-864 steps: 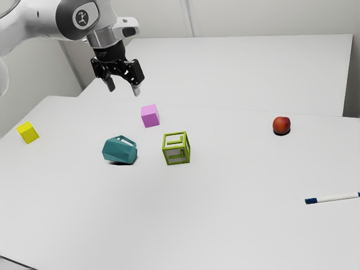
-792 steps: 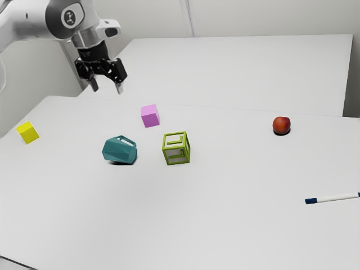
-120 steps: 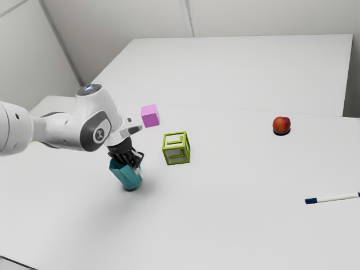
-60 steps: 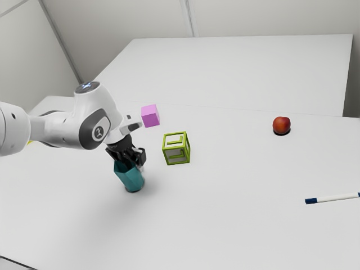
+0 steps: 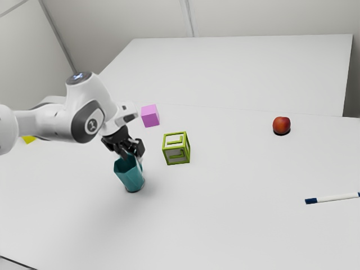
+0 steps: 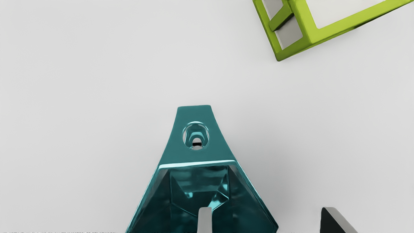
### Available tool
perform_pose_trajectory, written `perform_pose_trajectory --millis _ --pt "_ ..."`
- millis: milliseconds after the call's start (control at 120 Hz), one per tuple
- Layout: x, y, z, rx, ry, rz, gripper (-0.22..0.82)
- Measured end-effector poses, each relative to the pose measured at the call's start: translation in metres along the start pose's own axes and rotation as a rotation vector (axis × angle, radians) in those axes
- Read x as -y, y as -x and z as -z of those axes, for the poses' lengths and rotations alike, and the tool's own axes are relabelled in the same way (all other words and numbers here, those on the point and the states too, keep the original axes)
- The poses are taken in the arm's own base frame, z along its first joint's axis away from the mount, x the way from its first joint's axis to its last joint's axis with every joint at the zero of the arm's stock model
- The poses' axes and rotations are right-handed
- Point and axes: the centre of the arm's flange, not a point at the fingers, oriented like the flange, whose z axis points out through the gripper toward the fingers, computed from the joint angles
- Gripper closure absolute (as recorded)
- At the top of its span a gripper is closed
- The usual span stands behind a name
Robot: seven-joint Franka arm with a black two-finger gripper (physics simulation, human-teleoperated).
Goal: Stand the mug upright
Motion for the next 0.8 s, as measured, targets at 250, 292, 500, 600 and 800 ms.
perform_pose_trajectory --millis 250,292,500,600,800 --pt "-0.008 -0.003 0.031 0.008 0.008 -0.012 0.14" --pt "-0.011 -0.007 0.039 0.011 0.010 -0.017 0.12" --pt "-0.018 -0.026 0.080 0.034 0.017 -0.028 0.06" --pt "-0.022 -0.035 0.096 0.051 0.020 -0.035 0.05" --pt "-0.028 -0.056 0.124 0.080 0.027 -0.047 0.03"
